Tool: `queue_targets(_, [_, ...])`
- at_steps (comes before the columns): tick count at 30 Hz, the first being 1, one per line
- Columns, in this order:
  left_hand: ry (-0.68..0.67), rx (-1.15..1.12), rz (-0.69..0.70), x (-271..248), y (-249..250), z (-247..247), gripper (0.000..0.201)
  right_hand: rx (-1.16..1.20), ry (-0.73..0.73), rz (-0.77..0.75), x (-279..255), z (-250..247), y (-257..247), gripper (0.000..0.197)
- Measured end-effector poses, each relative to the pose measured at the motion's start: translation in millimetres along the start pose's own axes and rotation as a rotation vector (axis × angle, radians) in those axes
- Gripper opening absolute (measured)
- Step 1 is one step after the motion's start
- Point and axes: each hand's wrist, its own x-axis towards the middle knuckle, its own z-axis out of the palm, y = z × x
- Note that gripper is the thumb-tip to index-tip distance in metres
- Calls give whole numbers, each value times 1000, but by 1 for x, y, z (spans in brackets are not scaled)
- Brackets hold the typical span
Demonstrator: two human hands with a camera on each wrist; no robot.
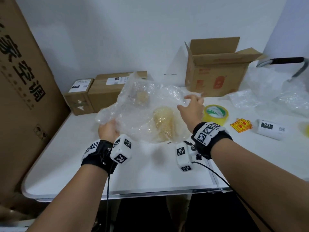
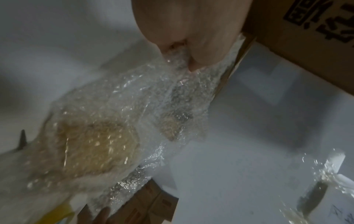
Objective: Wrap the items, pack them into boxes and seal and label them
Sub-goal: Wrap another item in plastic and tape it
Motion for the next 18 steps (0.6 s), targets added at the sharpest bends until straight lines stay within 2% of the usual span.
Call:
queue_targets(2, [28, 39, 64, 5, 1, -7, 50, 105, -79, 202, 3, -1, 9, 48])
queue_targets(3, [45, 26, 109, 4, 4, -8, 60, 115, -119, 245, 3, 0, 12, 51])
queue_targets(5, [81, 0, 249, 0, 14, -8, 67, 64, -146, 199, 0, 5, 14, 50])
queue_targets(7, [67, 126, 387, 1, 27, -6, 51, -13, -115, 77, -5, 10, 10, 47])
queue_targets(9, [31, 423, 481, 6, 40, -7, 32, -80, -94, -31, -8, 13, 4, 45])
queue_targets(12, [4, 687, 536, 13, 55, -10, 18, -93, -84, -45, -6, 15, 1, 46])
queue_targets(14, [9, 691, 536, 12, 62, -9, 14, -49, -79, 39, -3, 11, 6, 53])
queue_targets(18, [-3, 688, 552, -8, 68, 5, 18, 212, -173, 406, -1, -2, 18, 74])
